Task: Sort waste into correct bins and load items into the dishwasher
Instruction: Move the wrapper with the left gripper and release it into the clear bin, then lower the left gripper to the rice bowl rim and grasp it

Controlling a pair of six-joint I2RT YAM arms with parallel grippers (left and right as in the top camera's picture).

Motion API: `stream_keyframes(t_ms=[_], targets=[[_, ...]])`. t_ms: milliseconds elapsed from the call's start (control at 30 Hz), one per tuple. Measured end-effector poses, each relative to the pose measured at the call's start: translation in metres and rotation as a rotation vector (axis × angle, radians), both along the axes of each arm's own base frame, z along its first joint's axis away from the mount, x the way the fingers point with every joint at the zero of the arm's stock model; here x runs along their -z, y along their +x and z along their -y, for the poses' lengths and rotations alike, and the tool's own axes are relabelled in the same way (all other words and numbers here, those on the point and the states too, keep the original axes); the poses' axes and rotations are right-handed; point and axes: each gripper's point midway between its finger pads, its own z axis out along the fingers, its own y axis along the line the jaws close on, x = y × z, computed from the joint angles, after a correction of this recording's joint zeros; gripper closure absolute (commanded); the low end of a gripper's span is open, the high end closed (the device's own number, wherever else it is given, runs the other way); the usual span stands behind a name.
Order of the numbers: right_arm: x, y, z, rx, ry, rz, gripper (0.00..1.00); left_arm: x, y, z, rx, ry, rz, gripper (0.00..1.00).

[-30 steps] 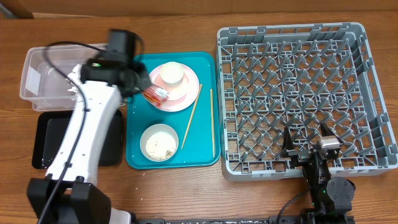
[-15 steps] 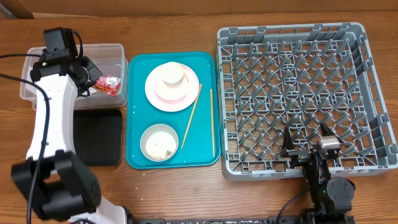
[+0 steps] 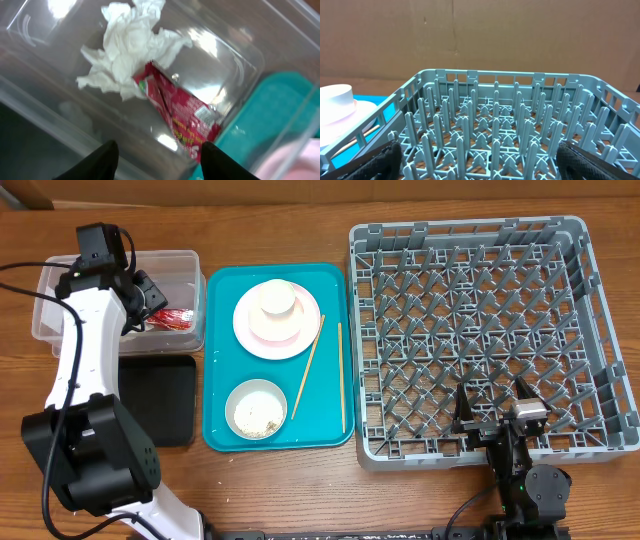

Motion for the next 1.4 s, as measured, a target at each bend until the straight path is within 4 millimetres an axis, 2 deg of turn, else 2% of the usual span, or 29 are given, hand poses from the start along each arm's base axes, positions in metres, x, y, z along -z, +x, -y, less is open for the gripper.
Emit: stream_keyframes(t_ms=[100, 200, 367, 467, 567, 733, 867, 1067, 1200, 1400], targets=[[0.0, 0.0, 0.0, 0.0, 0.0, 0.0, 0.0, -0.011, -0.011, 0.013, 0.037, -0.057, -0.015, 0.5], [0.0, 0.0, 0.0, 0.0, 0.0, 0.0, 0.0, -0.024, -0.03, 0.036, 0.088, -0.151, -0.042, 0.51], [0.0, 0.0, 0.0, 0.0, 0.0, 0.0, 0.0, -0.037, -0.069, 0.083, 0.216, -0.269, -0.142, 0.52], [0.0, 0.0, 0.0, 0.0, 0.0, 0.0, 0.0, -0.034, -0.08, 0.115, 0.322, -0.292, -0.198, 0.53], [0.0, 0.0, 0.0, 0.0, 0.0, 0.0, 0.0, -0.022, -0.095, 0.151, 0.442, -0.301, -0.273, 0.55], [0.0, 0.0, 0.0, 0.0, 0.0, 0.002, 0.0, 0.014, -0.131, 0.22, 0.658, -0.3, -0.396, 0.58], [0.0, 0.0, 0.0, 0.0, 0.0, 0.001, 0.0, 0.046, -0.16, 0.259, 0.785, -0.256, -0.456, 0.6], [0.0, 0.0, 0.0, 0.0, 0.0, 0.001, 0.0, 0.075, -0.178, 0.28, 0.835, -0.195, -0.468, 0.64], [0.0, 0.0, 0.0, 0.0, 0.0, 0.001, 0.0, 0.085, -0.186, 0.275, 0.816, -0.131, -0.49, 0.65], [0.0, 0.0, 0.0, 0.0, 0.0, 0.001, 0.0, 0.088, -0.183, 0.264, 0.778, -0.064, -0.49, 0.65]])
